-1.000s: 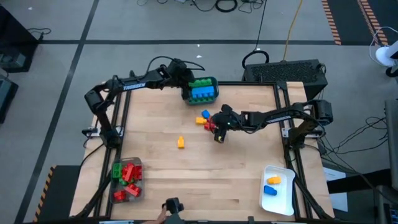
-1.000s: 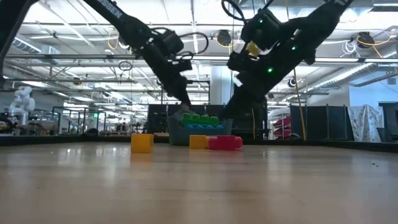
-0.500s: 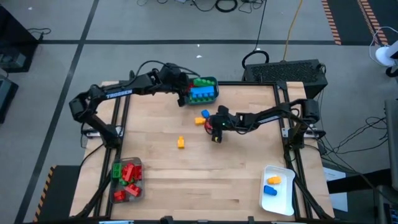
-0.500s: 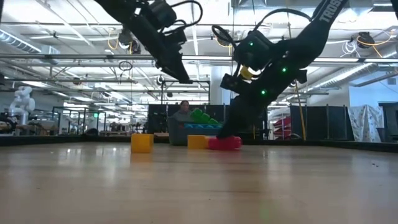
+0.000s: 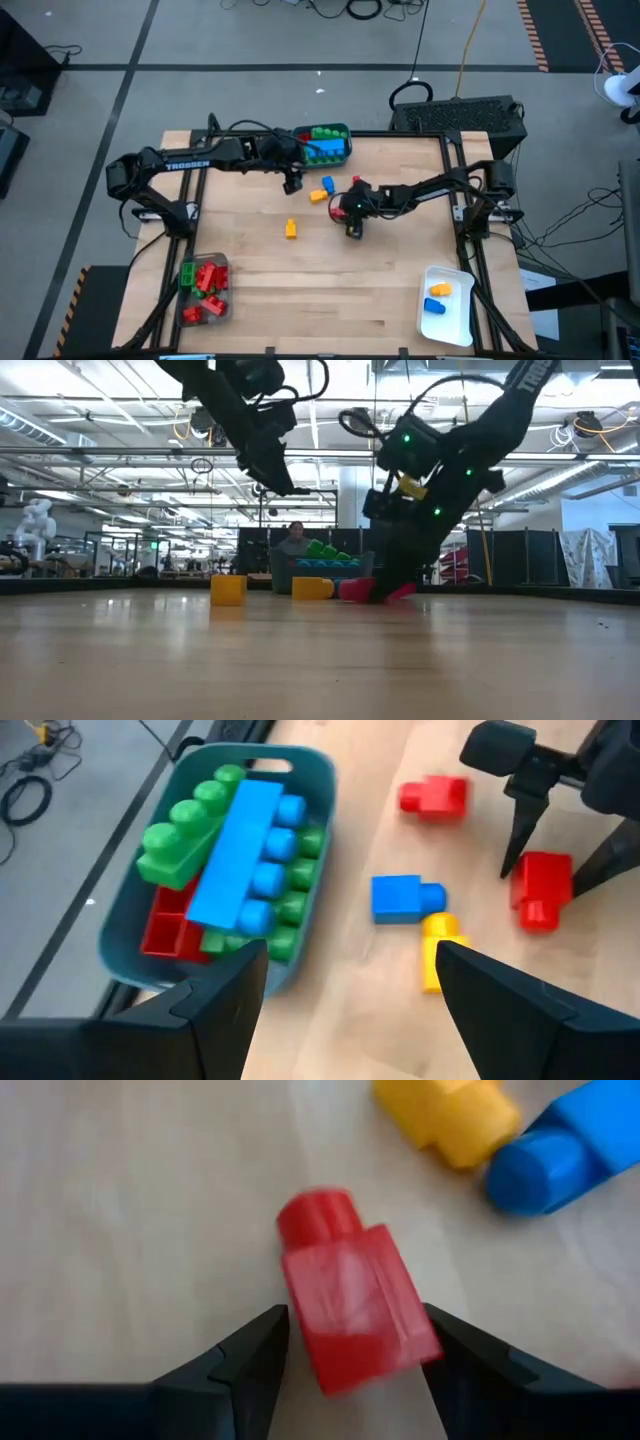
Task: Sort blocks by size
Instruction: Put the game piece into the white container
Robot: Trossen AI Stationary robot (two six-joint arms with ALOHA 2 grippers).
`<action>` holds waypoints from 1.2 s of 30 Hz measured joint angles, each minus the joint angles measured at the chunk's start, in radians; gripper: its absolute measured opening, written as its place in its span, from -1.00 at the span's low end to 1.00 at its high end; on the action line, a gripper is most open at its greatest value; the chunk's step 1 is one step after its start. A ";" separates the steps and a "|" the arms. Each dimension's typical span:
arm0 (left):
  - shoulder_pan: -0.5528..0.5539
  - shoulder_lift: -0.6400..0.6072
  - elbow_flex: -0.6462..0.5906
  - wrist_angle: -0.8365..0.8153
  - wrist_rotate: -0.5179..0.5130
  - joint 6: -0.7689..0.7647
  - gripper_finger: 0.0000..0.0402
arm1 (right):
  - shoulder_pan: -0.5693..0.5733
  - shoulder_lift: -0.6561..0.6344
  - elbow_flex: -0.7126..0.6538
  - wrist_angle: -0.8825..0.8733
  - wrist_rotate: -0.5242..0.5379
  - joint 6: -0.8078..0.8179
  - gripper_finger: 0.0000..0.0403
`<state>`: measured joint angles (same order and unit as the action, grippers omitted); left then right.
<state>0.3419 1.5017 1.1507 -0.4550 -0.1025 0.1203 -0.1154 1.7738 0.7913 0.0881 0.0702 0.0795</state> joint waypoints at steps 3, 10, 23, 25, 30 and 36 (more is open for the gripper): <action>-0.033 0.000 0.000 0.006 -0.008 -0.011 0.45 | 0.025 -0.029 -0.001 -0.023 0.001 0.022 0.04; -0.095 0.000 0.000 0.011 -0.021 -0.038 0.45 | 0.045 -0.044 0.000 -0.006 0.029 0.008 0.01; -0.208 0.000 0.001 -0.042 -0.148 -0.128 0.45 | 0.043 0.025 0.002 0.071 0.036 0.023 -0.08; -0.218 0.000 0.001 -0.045 -0.167 -0.140 0.45 | 0.043 0.021 0.002 0.073 0.037 0.022 -0.21; -0.236 0.000 0.001 -0.051 -0.191 -0.149 0.45 | 0.045 0.017 0.002 0.070 0.035 0.016 -0.44; -0.240 -0.001 -0.034 -0.020 -0.194 -0.168 0.45 | 0.089 -0.055 0.002 -0.020 0.030 0.060 -0.44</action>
<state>0.1020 1.5005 1.1163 -0.4754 -0.2966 -0.0474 -0.0265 1.7192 0.7933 0.0685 0.1000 0.1394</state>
